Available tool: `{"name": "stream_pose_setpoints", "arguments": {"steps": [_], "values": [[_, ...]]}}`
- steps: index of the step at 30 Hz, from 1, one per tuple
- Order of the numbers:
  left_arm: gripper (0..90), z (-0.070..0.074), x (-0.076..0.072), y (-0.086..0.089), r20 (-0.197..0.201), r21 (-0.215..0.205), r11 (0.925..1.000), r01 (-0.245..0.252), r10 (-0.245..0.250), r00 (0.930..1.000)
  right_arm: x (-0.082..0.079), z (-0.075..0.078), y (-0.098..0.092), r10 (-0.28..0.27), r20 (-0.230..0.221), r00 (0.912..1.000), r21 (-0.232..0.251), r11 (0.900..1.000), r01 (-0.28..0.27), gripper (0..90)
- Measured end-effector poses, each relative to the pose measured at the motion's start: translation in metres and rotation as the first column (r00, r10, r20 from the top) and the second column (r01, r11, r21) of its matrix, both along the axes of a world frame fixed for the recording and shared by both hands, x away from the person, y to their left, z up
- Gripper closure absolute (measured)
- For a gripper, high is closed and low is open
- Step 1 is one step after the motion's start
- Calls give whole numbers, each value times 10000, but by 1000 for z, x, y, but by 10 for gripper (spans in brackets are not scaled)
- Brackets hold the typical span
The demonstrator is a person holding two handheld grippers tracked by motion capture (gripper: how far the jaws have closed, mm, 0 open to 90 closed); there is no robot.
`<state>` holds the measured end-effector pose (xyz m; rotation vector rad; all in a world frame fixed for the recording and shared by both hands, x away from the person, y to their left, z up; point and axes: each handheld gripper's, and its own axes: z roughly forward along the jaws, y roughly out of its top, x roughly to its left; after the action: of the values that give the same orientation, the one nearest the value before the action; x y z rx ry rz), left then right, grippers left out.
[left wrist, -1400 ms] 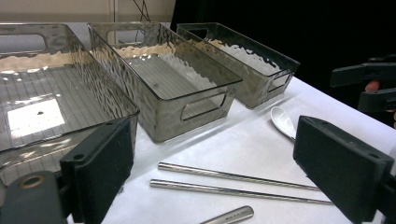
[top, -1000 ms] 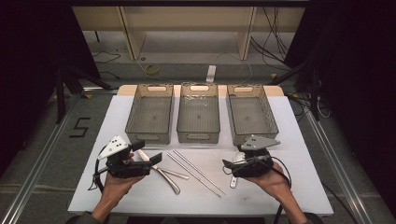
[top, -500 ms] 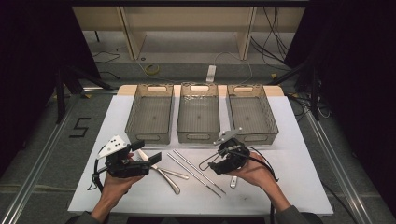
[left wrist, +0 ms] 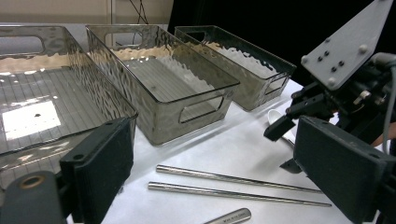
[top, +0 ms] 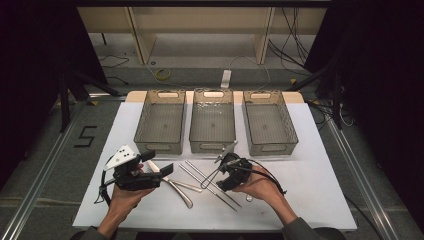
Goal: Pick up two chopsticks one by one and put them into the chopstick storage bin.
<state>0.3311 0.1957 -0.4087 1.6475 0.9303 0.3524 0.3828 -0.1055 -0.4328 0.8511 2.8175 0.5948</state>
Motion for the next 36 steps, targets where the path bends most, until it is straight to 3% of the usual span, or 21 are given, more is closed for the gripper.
{"name": "stream_pose_setpoints", "arguments": {"steps": [19,36], "values": [[115,0,0,0,-21,13,10000,14,-14,10000,6,-24,18,572,-972,9936,-768,9949,-648,644],[116,0,0,-1,-15,30,10000,23,-23,10000,8,-28,21,888,-932,9917,-990,9902,-980,804]]}}
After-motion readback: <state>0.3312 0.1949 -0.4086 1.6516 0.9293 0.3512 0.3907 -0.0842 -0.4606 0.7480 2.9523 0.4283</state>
